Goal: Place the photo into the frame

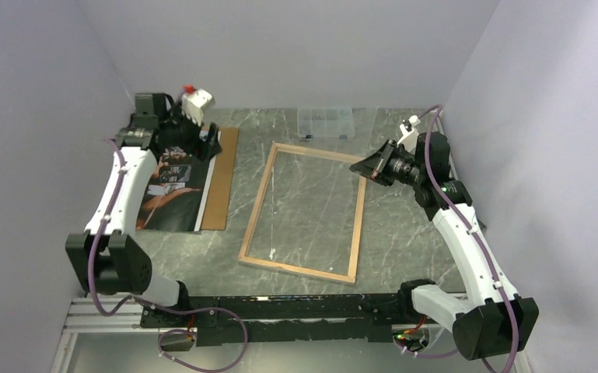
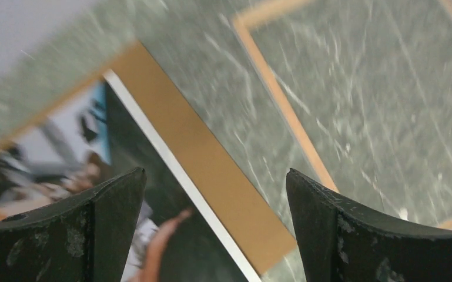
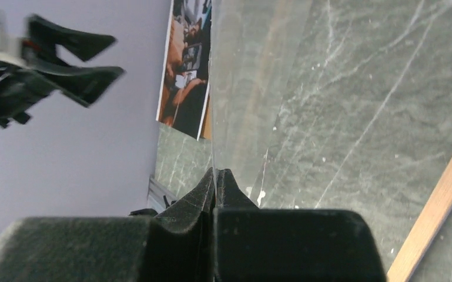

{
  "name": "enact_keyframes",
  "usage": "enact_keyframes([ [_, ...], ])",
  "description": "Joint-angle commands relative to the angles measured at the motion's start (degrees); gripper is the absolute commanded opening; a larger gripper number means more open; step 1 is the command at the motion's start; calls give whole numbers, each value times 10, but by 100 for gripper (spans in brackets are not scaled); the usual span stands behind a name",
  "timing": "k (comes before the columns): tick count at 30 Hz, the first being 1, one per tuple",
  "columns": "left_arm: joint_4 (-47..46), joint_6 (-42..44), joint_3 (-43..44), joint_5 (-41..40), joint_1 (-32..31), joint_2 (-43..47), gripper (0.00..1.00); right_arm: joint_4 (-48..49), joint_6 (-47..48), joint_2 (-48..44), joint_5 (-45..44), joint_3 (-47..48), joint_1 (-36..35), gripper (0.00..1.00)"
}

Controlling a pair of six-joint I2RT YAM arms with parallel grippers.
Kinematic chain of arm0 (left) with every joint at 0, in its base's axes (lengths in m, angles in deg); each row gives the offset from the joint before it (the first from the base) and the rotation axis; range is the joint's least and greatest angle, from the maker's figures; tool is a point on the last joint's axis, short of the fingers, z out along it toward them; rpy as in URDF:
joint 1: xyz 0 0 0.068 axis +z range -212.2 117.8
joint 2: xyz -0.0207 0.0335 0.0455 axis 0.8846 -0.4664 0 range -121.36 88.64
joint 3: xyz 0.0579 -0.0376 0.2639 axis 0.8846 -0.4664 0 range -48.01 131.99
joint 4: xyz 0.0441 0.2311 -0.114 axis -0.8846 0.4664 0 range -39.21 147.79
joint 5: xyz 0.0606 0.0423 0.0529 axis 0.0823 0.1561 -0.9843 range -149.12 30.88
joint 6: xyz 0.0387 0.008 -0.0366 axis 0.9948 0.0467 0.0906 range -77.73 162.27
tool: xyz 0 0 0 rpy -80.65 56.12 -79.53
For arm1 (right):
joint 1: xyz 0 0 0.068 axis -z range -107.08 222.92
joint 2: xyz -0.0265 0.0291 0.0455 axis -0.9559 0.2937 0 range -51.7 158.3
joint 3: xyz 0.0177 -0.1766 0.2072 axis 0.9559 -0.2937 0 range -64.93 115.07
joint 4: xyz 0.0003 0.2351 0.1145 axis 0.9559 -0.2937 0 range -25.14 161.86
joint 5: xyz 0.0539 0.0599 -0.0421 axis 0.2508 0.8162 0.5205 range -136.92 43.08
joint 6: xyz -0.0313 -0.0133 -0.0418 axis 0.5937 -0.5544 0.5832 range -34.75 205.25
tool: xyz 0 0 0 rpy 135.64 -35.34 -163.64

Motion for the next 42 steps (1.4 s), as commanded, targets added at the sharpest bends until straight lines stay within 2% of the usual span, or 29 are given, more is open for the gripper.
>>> enact_keyframes([
  [1, 0, 72, -89, 36, -5, -26, 93, -50, -25, -16, 3, 32, 12, 0],
  [11, -71, 254, -251, 6, -98, -58, 84, -92, -28, -25, 34, 61, 71, 0],
  [17, -86, 292, -313, -9, -146, -60, 81, -38, -81, -23, 77, 40, 83, 0],
  [20, -68, 281, -308, -6, -150, -71, 81, -5, -105, -19, 88, 36, 84, 0],
  [23, -39, 232, -279, -2, -146, -92, 79, 36, -135, -24, 98, 35, 78, 0],
  [28, 13, 131, -204, 82, -83, -147, 80, 109, -203, -38, 124, 16, 69, 0],
  [33, -1, 29, -169, 151, -25, -170, 81, 202, -293, -51, 133, -76, 58, 0],
  [37, -14, 29, -176, 159, -13, -168, 82, 275, -333, -34, 148, -152, 50, 0],
  [42, -34, 72, -214, 140, -13, -149, 81, 290, -293, 14, 165, -193, 50, 0],
])
